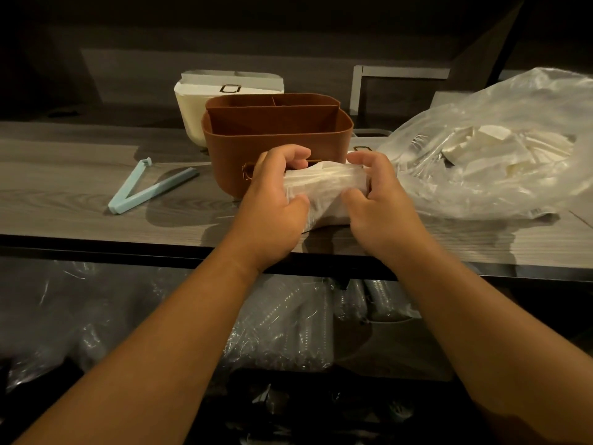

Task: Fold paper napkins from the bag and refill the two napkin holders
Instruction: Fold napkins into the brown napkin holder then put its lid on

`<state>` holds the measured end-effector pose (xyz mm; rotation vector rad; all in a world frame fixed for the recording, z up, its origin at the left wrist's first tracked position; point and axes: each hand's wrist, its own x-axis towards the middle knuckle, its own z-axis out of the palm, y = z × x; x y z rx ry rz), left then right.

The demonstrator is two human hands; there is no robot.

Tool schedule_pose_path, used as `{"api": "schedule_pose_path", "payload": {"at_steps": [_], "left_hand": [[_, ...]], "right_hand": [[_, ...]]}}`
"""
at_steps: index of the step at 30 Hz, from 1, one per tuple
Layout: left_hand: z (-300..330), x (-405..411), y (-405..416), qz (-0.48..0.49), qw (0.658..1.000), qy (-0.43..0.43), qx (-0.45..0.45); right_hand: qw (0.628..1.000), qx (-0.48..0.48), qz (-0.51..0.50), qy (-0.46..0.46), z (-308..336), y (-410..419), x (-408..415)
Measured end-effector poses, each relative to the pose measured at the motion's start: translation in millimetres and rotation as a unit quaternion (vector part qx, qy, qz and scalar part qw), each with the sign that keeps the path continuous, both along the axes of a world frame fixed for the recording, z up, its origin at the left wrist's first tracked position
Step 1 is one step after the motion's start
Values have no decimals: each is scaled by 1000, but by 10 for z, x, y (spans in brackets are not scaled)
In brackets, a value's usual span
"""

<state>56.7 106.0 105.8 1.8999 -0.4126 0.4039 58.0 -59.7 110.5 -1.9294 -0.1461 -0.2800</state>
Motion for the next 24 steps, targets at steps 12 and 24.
{"api": "schedule_pose_path", "payload": {"at_steps": [12,24], "left_hand": [[2,-10,7,-17,1000,19,-11],[-42,-5,-16,27,999,-24,28]], "right_hand": [[996,55,62,24,21,-29,15],[996,67,57,27,-23,-19,42]]}}
